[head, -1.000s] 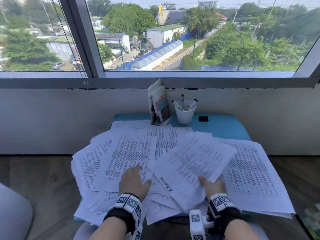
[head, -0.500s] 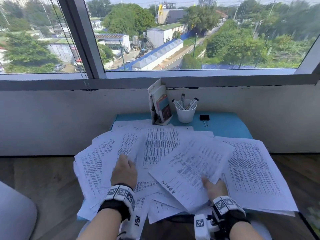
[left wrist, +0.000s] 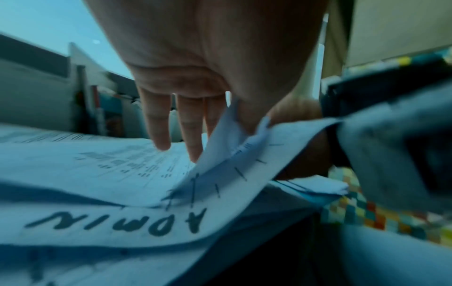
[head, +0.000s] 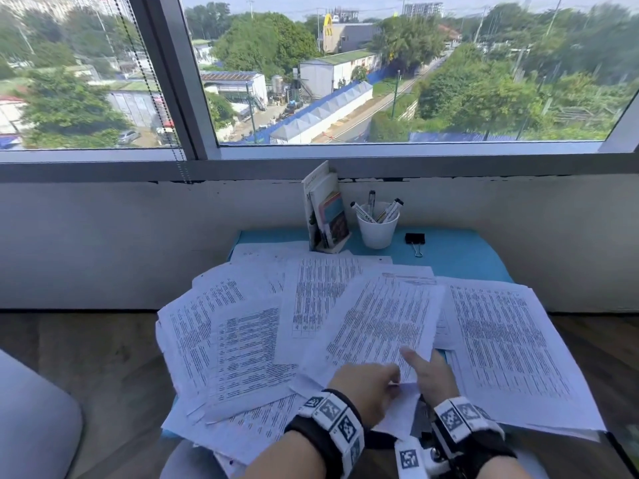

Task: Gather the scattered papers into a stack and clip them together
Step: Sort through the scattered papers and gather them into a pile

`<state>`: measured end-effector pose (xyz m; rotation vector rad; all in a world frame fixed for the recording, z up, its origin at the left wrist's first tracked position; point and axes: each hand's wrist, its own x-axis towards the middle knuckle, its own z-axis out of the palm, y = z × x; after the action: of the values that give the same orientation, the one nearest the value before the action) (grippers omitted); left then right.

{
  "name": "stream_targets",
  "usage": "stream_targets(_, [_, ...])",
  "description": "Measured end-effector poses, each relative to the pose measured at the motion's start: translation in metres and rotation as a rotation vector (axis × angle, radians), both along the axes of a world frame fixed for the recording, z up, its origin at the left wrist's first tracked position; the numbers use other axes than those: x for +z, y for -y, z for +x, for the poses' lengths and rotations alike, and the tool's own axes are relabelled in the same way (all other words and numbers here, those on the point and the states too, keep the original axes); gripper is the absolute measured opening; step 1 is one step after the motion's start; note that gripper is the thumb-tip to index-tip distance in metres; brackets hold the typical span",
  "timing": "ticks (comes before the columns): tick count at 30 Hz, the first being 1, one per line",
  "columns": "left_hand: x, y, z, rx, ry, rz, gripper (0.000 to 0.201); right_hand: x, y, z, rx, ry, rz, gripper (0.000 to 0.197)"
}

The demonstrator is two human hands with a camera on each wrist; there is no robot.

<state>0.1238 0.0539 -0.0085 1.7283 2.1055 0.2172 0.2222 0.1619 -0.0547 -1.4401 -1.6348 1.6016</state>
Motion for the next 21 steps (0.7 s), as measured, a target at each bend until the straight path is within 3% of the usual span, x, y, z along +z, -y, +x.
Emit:
stream_targets(2, [-0.002, 0.004, -0.019, 0.154, 0.066, 0.069, 0.052, -0.005, -0.005, 0.008, -0.069, 0.117, 0.079, 0.013])
stream_targets(4, [-0.01, 0.008, -0.051, 0.415, 0.09, 0.075, 0.067, -0.012, -0.009, 0.016, -0.124, 0.121, 0.053, 0.01])
stream_targets(8, [-0.026, 0.018, -0.109, 0.874, 0.037, -0.224, 0.084, -0.022, -0.01, 0.025, -0.103, 0.168, 0.023, 0.012])
stream_targets(13, [-0.039, 0.012, -0.122, 0.978, -0.009, -0.367, 0.101, -0.026, -0.01, 0.023, -0.083, 0.2, 0.074, 0.015])
stream_targets(17, [-0.041, 0.001, -0.118, 1.0, 0.015, -0.379, 0.088, -0.027, -0.011, 0.024, -0.089, 0.189, 0.075, 0.011])
stream_targets(21, [-0.031, 0.003, -0.115, 1.045, 0.294, -0.091, 0.041, -0.027, -0.01, 0.024, -0.093, 0.17, 0.064, 0.008])
